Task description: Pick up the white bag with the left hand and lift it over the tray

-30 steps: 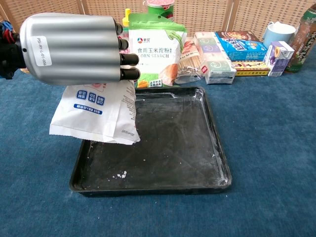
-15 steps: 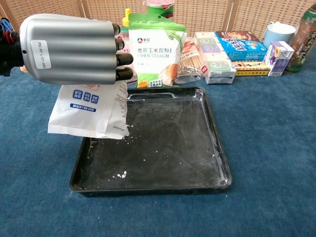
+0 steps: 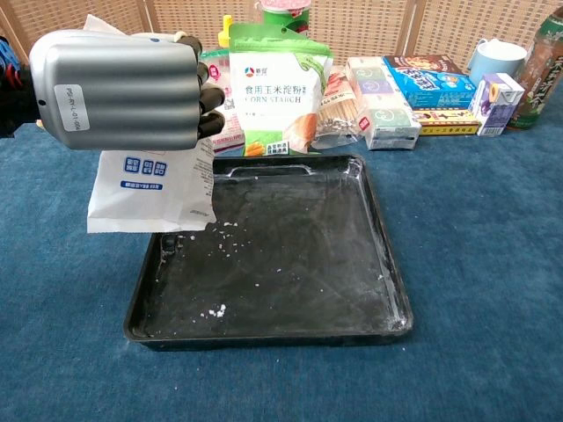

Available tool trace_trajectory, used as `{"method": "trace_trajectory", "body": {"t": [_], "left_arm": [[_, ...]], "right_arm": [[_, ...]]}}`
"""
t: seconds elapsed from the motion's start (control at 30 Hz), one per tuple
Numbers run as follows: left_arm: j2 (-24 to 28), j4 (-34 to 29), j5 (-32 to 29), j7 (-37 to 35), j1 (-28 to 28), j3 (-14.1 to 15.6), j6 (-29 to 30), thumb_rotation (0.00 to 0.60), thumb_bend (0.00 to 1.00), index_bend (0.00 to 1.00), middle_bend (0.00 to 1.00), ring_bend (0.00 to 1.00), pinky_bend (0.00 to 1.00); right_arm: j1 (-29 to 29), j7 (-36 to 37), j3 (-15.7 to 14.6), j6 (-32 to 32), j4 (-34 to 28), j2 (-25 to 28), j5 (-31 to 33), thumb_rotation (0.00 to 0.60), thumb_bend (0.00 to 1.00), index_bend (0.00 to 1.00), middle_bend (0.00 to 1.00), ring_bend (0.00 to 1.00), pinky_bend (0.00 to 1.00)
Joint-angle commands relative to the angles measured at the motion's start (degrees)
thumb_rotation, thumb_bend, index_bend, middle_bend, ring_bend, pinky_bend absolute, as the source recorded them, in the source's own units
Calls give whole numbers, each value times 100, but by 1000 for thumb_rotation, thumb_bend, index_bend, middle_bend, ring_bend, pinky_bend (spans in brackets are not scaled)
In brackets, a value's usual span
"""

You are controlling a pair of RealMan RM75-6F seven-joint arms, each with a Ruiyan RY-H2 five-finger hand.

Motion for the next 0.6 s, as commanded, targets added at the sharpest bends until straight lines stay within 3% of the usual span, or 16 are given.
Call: {"method": "trace_trajectory", "body": {"t": [0.03, 0.17, 0.3, 0.43, 0.6], "left_arm": [[-42, -44, -165, 185, 141, -53, 41, 600, 583, 897, 931, 812, 803], [-109, 46, -268, 290, 264, -6, 158, 600, 589, 897, 933, 820, 780], [-108, 91, -331, 117, 313, 54, 274, 600, 579, 897, 860, 746, 750], [-264, 178, -473, -462, 501, 112, 834, 600, 632, 897, 956, 914, 914], [-435, 378, -817, -1103, 844, 171, 1489, 600, 653, 897, 968, 938, 929]], "right_arm": [[1, -7, -4, -3, -1, -3, -6, 599, 0, 0, 0, 11, 14], [0, -17, -8, -7, 1, -8, -3, 598, 0, 0, 0, 11, 14], [6, -38, -9, -22, 3, -17, 6, 599, 0, 0, 0, 11, 14], [10, -64, -13, -35, 12, -31, 12, 599, 0, 0, 0, 11, 14], [18, -91, -16, -58, 13, -46, 24, 598, 0, 0, 0, 12, 14]]}}
